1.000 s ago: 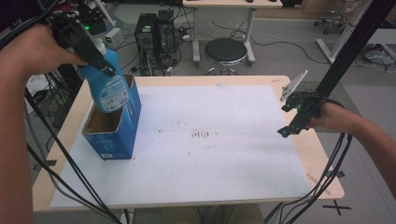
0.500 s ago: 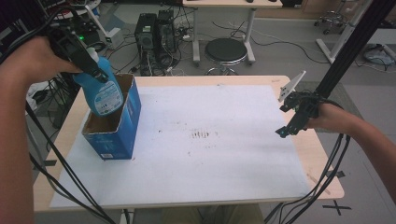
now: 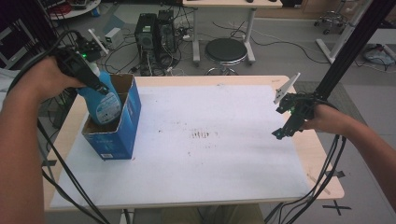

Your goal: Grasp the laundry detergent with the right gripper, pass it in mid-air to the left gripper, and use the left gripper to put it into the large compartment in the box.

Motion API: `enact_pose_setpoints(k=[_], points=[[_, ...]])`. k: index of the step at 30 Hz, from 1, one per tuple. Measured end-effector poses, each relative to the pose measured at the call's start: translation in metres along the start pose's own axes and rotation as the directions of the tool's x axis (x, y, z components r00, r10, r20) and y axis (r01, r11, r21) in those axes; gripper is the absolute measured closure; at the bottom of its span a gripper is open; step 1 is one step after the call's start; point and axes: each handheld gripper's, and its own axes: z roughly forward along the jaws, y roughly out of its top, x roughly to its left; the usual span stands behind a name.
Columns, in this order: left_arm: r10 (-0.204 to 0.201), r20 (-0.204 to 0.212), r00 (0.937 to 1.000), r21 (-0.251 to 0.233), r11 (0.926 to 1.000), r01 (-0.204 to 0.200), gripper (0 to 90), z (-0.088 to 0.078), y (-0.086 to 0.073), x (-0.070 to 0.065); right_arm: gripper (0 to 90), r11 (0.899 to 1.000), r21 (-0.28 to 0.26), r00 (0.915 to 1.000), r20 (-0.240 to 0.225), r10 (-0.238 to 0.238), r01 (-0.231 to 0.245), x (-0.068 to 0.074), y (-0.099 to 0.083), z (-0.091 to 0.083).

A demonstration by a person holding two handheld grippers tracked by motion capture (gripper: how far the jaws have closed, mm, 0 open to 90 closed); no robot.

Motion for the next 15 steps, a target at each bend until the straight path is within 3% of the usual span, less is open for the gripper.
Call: enact_pose_setpoints(k=[3, 5, 9, 15], points=[[-0.001, 0.007, 1.0, 0.001, 1.0, 0.001, 38.2, 0.01, -0.003, 0.0, 0.9, 1.0, 0.002, 1.0, -0.001, -0.003, 0.003, 0.001, 0.001, 0.001], [-0.005, 0.022, 0.9998, -0.001, 1.0, 0.005, 38.2, 0.026, -0.007, 0.0, 0.9, 1.0, 0.001, 1.0, -0.006, -0.002, 0.002, 0.002, 0.001, 0.002], [0.028, 0.026, 0.9993, 0.032, 0.9991, -0.029, 38.2, 0.047, -0.01, -0.001, 0.9, 1.0, -0.003, 0.9999, -0.01, -0.002, 0.002, 0.003, 0.002, 0.003], [0.041, 0.046, 0.9981, 0.049, 0.9979, -0.043, 38.2, 0.071, -0.016, -0.001, 0.9, 1.0, -0.002, 0.9999, -0.014, -0.002, 0.002, 0.005, 0.002, 0.005]])
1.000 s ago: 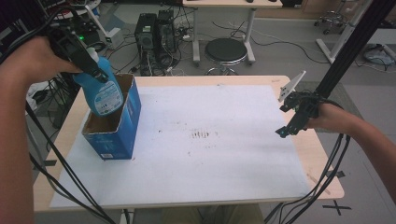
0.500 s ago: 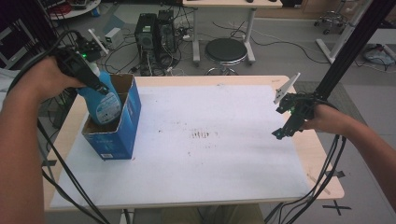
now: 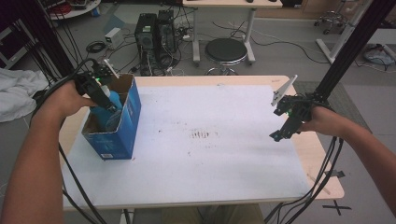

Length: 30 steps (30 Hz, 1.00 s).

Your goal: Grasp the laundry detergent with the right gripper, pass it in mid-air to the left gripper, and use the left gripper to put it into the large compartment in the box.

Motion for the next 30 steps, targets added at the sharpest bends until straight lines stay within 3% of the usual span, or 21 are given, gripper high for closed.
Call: enact_pose_setpoints(k=[19, 30], points=[[-0.003, 0.038, 0.9993, 0.051, 0.9987, 0.001, 38.1, 0.042, -0.012, 0.001, 0.9, 1.0, 0.009, 0.9999, -0.011, 0.001, -0.001, 0.001, 0.0, 0.005], [-0.025, 0.049, 0.9985, 0.03, 0.9993, 0.024, 37.9, 0.042, -0.014, 0.005, 0.9, 1.0, 0.013, 0.9999, -0.015, 0.003, -0.003, 0.001, -0.001, 0.006]])
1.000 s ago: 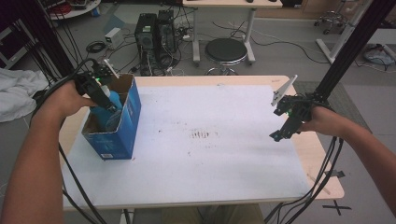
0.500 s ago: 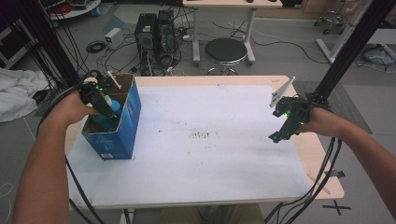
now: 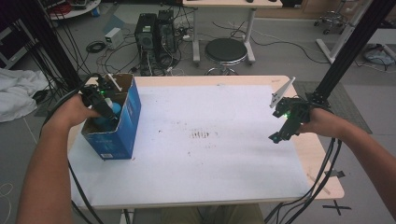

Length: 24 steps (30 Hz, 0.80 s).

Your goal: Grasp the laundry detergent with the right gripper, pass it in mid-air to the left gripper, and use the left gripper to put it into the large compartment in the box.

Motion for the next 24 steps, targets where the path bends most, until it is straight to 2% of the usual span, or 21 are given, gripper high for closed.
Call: enact_pose_setpoints(k=[4, 5, 6, 15, 21, 24], points=[[-0.023, 0.0, 0.9997, -0.018, 0.9996, 0.023, 37.1, -0.001, -0.002, 0.002, 0.9, 1.0, 0.002, 1.0, 0.001, -0.002, 0.002, 0.0, 0.002, 0.001], [-0.037, -0.004, 0.9993, -0.032, 0.9988, 0.037, 32.4, -0.003, -0.003, 0.004, 0.9, 1.0, -0.003, 1.0, -0.002, -0.003, 0.003, 0.0, 0.002, 0.002], [-0.046, 0.0, 0.9989, -0.043, 0.998, 0.046, 32.4, -0.004, -0.004, 0.005, 0.9, 1.0, -0.003, 1.0, -0.002, -0.003, 0.003, 0.0, 0.002, 0.002], [-0.069, 0.019, 0.9974, -0.103, 0.9921, 0.07, 28.2, -0.018, -0.013, 0.01, 0.9, 1.0, 0.002, 1.0, -0.001, -0.005, 0.005, 0.0, 0.003, 0.003], [-0.085, 0.024, 0.9961, -0.154, 0.9842, 0.088, 26.2, -0.031, -0.015, 0.009, 0.9, 1.0, 0.001, 1.0, 0.002, -0.004, 0.004, 0.0, 0.002, 0.002], [-0.09, 0.022, 0.9957, -0.19, 0.9775, 0.093, 26.2, -0.04, -0.016, 0.009, 0.9, 1.0, -0.002, 1.0, 0.002, -0.004, 0.004, 0.001, 0.002, 0.001]])
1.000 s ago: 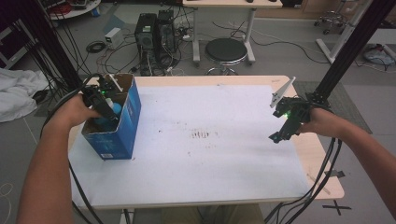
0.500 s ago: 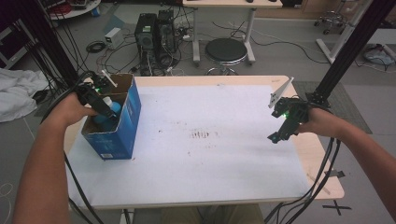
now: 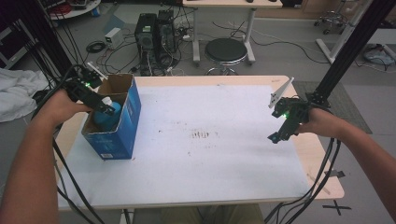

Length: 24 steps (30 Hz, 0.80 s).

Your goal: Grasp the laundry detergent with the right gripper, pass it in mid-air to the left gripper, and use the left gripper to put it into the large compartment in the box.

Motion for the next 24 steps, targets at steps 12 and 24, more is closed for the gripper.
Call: enact_pose_setpoints(k=[12, 24], points=[[0.009, 0.018, 0.9998, -0.061, 0.9981, -0.008, 26.2, -0.034, 0.014, -0.015, 0.9, 1.0, -0.008, 0.9999, 0.006, 0.008, -0.008, 0.001, -0.004, -0.005], [0.118, 0.02, 0.9928, -0.084, 0.9897, -0.116, 26.1, -0.047, 0.045, -0.05, 0.9, 1.0, -0.018, 0.9998, 0.014, 0.013, -0.013, 0.003, -0.007, -0.008]])
